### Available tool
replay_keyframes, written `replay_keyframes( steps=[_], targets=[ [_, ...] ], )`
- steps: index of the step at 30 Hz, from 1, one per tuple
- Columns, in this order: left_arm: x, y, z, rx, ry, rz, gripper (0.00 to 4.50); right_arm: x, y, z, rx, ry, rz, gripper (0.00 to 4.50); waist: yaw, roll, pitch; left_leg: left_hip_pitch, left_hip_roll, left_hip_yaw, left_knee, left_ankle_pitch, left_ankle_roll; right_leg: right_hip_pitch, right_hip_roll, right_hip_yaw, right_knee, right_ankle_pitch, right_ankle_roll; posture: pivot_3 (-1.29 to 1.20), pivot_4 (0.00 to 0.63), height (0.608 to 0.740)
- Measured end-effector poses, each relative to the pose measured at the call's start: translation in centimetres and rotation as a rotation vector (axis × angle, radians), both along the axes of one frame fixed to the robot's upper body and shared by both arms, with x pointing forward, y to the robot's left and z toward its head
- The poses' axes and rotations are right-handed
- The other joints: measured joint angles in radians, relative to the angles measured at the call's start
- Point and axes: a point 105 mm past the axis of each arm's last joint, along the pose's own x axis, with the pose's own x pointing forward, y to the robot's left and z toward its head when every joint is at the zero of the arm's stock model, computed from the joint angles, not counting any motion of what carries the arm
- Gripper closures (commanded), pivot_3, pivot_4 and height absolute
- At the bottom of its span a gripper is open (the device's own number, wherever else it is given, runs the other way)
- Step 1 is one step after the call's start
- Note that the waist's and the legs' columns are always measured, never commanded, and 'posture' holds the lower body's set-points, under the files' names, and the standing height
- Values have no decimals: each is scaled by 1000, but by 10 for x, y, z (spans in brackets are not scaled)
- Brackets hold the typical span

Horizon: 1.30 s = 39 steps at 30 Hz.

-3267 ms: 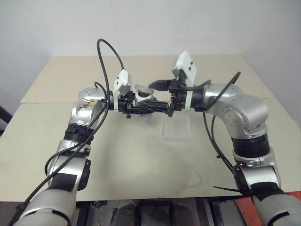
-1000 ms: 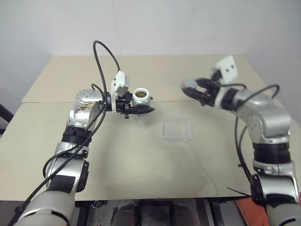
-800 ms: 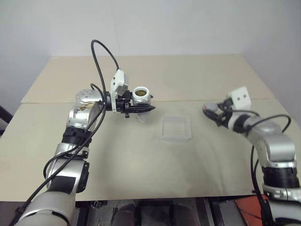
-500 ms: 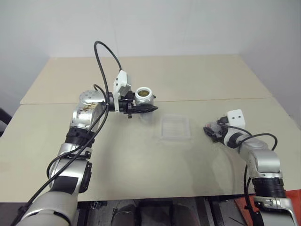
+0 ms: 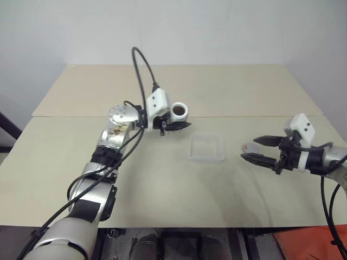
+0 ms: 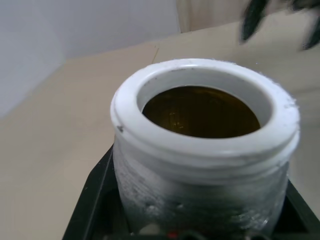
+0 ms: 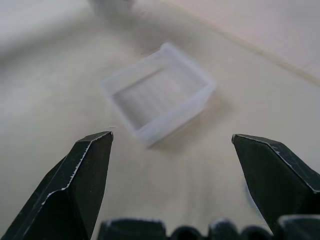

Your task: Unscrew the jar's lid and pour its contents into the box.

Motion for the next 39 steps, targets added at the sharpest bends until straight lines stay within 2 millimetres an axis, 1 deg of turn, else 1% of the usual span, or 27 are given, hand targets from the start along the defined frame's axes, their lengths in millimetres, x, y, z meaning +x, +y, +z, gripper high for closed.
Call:
replay_keyframes(
  steps=[3, 7, 8, 9, 11, 13, 14, 15, 18, 20, 23, 26, 28, 32, 37, 39],
  targets=[
    [11, -12, 17, 37, -199, 59, 2446, -4, -1, 4, -8, 14, 34, 52, 1, 0, 0, -1, 0, 0, 0, 0, 0, 0, 0, -1, -2, 0, 0, 0, 150, 740],
    [19, -21, 44, 202, -596, 116, 2446, -5, -3, 5, -11, 24, 39, 52, 2, -1, 1, -1, 0, 0, -1, 0, 0, -1, 0, -1, -3, 0, 0, 0, 150, 740],
    [19, -23, 52, 246, -719, 126, 2446, -5, -4, 5, -10, 26, 36, 52, 2, -1, 1, -1, 0, 0, -2, 0, 0, -1, 0, -1, -4, 0, 1, 0, 150, 740],
    [19, -23, 57, 274, -786, 125, 2446, -5, -4, 5, -10, 27, 35, 52, 2, -1, 1, -2, 0, 0, -2, 0, 0, -1, 0, -1, -4, 0, 1, 0, 150, 740],
    [15, -30, 69, 321, -997, 103, 2446, -5, -4, 5, -12, 27, 35, 52, 6, -1, 1, -2, 0, 0, -2, 0, 0, -1, 0, -1, -4, 1, 1, 0, 150, 740],
    [9, -41, 70, 361, -1144, 50, 2446, -5, -4, 5, -15, 27, 36, 52, 10, -1, 1, -2, 0, 0, -2, 0, 0, 0, 0, -2, -5, 1, 1, 0, 150, 740],
    [6, -46, 67, 381, -1213, 19, 2446, -5, -4, 5, -14, 27, 37, 52, 15, -1, 1, -2, 0, 0, -2, 0, 0, 0, 0, -2, -5, 1, 1, 0, 150, 740],
    [5, -50, 59, 420, -1273, -18, 2446, -5, -4, 5, -13, 27, 37, 52, 18, -1, 1, -2, 0, 0, -2, 0, 0, 0, 0, -2, -5, 1, 1, 0, 150, 740],
    [3, -60, 31, 504, -1394, -106, 2446, -5, -4, 6, -13, 24, 33, 52, 23, -1, 1, -3, 0, 0, -2, 0, -1, -1, 0, -2, -4, 1, 1, 0, 150, 740],
    [0, -71, 10, 541, -1475, -167, 2446, -4, -5, 7, -12, 19, 25, 52, 27, -1, 1, -3, 0, -1, -1, 0, -1, -1, 0, -3, -5, 1, 1, 0, 150, 740],
    [-6, -83, -16, 626, -1617, -283, 2446, -3, -5, 7, -7, 20, 14, 52, 27, -1, 1, -3, -1, 0, -1, 0, -1, -1, 0, -3, -5, 1, 1, 0, 150, 740],
    [-17, -90, -34, 629, -1692, -392, 2446, -3, -3, 10, 8, 18, 1, 52, 25, -1, 1, -3, 0, 0, -2, 1, -1, -2, 0, -3, -4, 1, 1, 0, 150, 740],
    [-21, -93, -39, 620, -1706, -415, 2446, -3, -3, 13, 10, 7, -7, 52, 25, -1, 1, -3, 0, 0, -2, 1, -1, -2, 0, -3, -4, 1, 1, 0, 150, 740],
    [-14, -90, -36, 645, -1724, -361, 2446, -6, -1, 21, 33, -26, -16, 52, 25, -1, 1, -3, 0, -1, -1, 1, -2, -2, 0, -2, -3, 1, 1, 0, 150, 740],
    [-8, -86, -34, 655, -1698, -313, 2446, -7, -1, 20, 37, -30, -28, 52, 26, -1, 1, -3, 0, -1, -1, 1, -1, -2, 0, -2, -3, 1, 1, 0, 150, 740],
    [-8, -88, -29, 621, -1649, -271, 2446, -6, -1, 20, 37, -33, -32, 52, 26, -1, 1, -3, 1, -1, -1, 1, -1, -2, 0, -3, -3, 1, 1, 0, 150, 740]
  ],
)
